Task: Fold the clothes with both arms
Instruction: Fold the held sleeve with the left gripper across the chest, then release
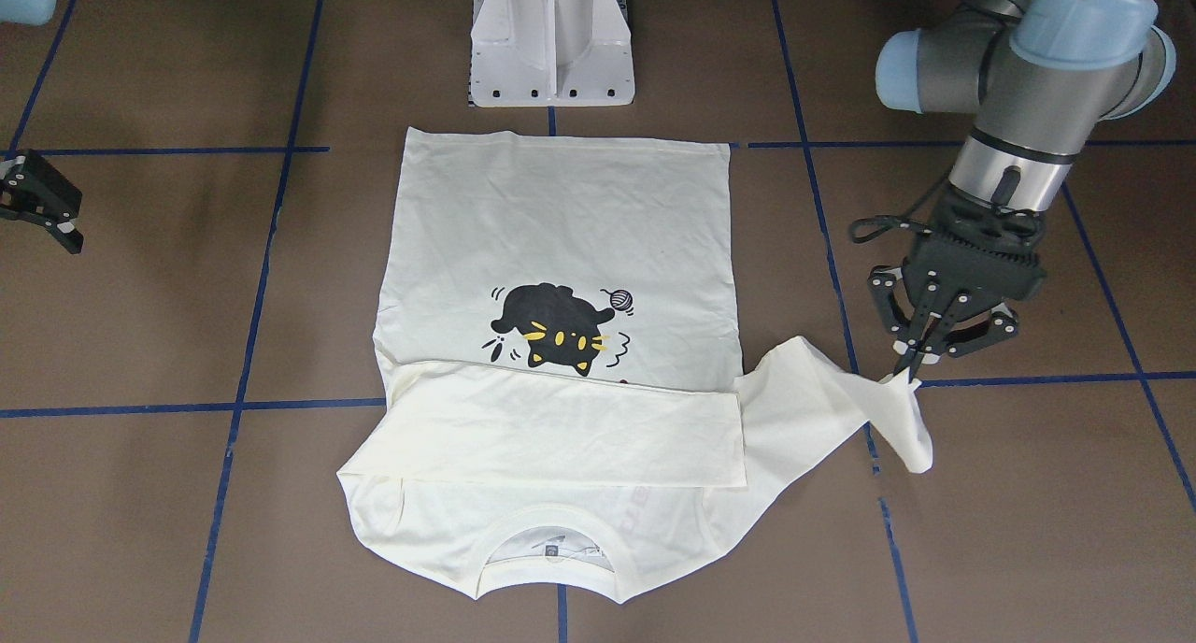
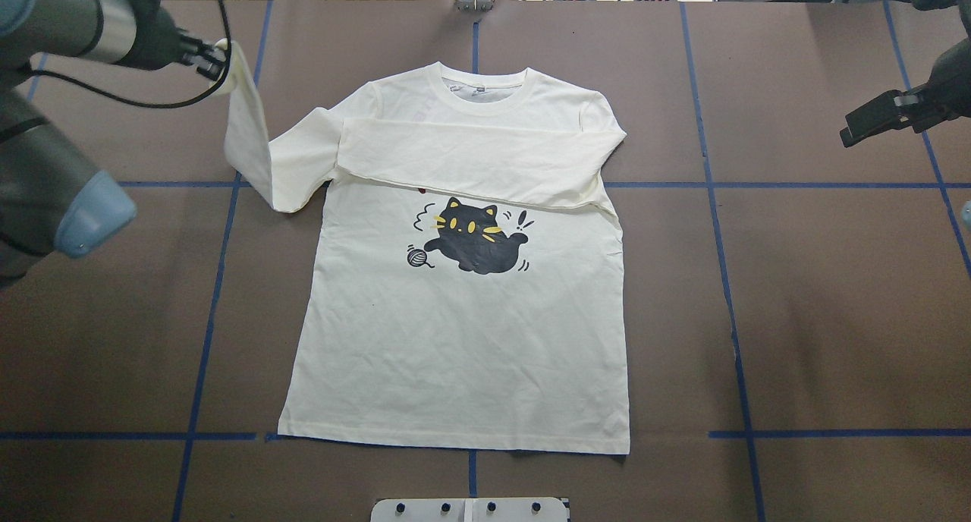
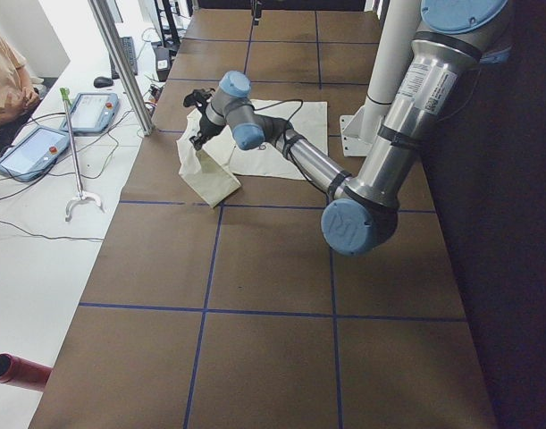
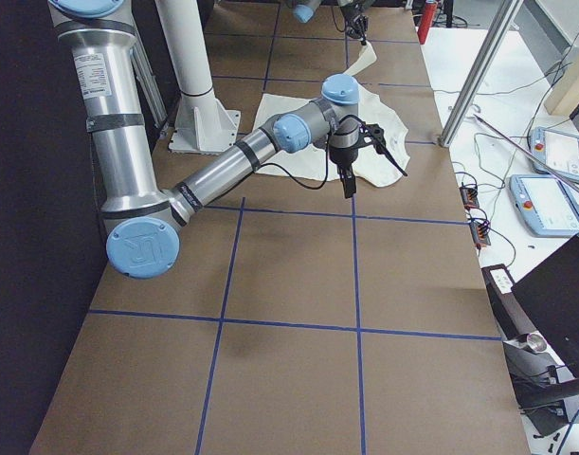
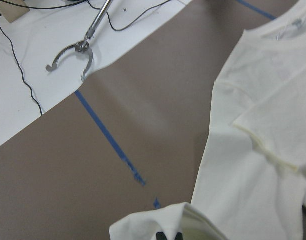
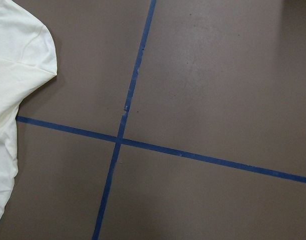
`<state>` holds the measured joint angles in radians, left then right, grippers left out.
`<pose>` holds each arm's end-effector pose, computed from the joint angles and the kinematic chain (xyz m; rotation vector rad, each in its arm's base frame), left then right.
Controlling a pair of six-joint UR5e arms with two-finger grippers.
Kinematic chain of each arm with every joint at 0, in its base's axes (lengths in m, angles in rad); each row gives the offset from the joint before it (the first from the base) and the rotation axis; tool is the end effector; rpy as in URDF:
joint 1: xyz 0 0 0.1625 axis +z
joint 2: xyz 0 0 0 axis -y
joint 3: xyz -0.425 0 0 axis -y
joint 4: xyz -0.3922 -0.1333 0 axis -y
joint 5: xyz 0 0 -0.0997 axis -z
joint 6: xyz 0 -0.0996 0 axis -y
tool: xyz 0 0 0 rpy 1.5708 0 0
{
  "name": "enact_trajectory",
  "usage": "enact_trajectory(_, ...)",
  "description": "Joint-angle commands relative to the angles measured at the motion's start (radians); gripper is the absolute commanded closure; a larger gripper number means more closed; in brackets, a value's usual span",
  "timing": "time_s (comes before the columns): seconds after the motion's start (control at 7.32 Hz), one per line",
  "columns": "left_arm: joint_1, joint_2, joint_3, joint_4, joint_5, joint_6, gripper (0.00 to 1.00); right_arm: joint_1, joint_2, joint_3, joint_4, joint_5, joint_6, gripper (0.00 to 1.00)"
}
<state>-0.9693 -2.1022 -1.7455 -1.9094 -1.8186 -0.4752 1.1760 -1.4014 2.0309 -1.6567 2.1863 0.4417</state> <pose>0.2766 -0.5953 0.2367 0.7785 0.7273 0.2436 -0.1285 -0.5055 0.3685 0.2369 -0.7616 -0.1229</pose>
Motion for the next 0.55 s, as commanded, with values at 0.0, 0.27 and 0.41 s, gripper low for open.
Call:
enact_trajectory(0.0,0.109,-0.297,0.064,0.177,0.162,-0.336,1.0,0.007,-0.001,-0.001,-0.002,0.0,0.002,0.0)
enact_trajectory(0.27,0.353,-0.451,0.246,0.165,0.528,-0.507,1.0,0.008,0.001,-0.006,-0.003,-0.002,0.003,0.0)
enact_trajectory(0.41,0.423,-0.47,0.291,0.159,0.623,-0.523,1.0,0.011,0.001,-0.008,-0.005,-0.002,0.005,0.0)
